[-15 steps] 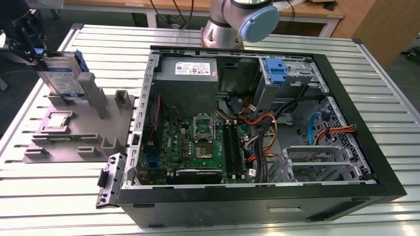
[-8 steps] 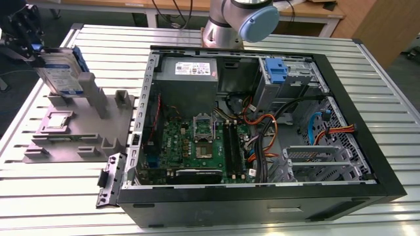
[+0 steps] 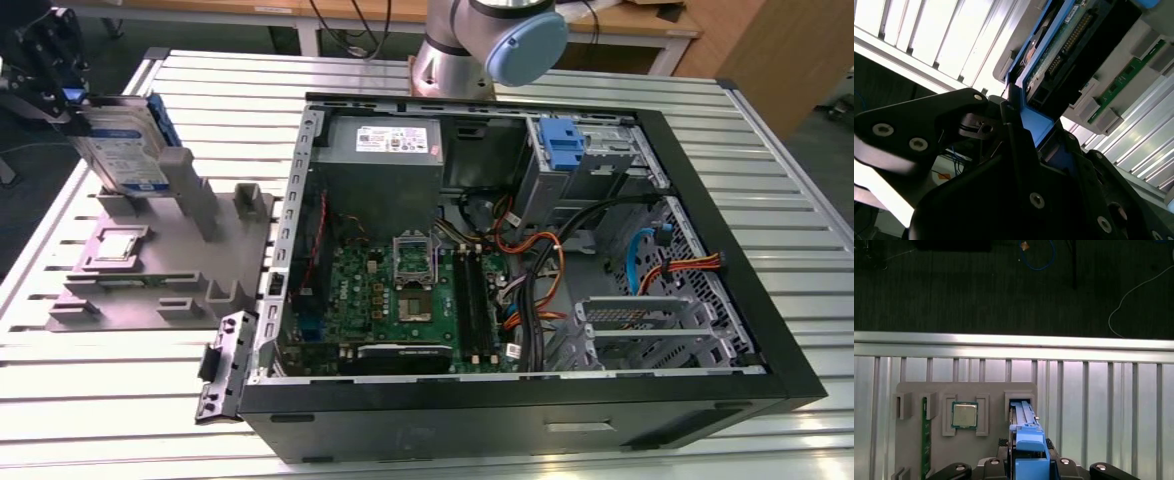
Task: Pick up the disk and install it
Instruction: 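Pick up the disk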
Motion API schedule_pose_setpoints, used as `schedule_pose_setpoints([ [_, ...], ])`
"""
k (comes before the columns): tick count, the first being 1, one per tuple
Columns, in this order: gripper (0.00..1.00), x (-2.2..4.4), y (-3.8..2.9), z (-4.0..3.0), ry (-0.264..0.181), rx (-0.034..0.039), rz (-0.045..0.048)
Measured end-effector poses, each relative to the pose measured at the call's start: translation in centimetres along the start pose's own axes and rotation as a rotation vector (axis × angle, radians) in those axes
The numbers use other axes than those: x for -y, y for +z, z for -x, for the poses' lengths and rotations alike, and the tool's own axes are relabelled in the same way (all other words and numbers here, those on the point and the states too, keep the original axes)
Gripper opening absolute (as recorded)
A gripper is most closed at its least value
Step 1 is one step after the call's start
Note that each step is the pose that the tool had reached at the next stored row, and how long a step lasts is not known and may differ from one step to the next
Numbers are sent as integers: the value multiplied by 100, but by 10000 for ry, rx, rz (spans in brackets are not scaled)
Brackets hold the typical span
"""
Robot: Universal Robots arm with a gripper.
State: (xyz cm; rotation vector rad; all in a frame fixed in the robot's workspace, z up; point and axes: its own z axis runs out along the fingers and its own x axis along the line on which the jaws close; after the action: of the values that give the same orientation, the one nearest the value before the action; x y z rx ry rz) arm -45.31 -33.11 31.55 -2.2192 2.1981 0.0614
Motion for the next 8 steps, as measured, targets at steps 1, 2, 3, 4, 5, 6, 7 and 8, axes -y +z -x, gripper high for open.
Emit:
schedule_pose_setpoints([
  [1,36,0,-1,0,0,0,0],
  [2,36,0,-5,0,0,-1,2],
  [3,36,0,-11,0,0,-2,5],
  [4,36,0,-14,1,1,0,1],
  [5,36,0,-18,1,0,0,0],
  [6,36,0,-23,1,0,0,0],
  [7,36,0,-30,1,0,-1,2],
  [8,36,0,-38,2,1,-1,2],
])
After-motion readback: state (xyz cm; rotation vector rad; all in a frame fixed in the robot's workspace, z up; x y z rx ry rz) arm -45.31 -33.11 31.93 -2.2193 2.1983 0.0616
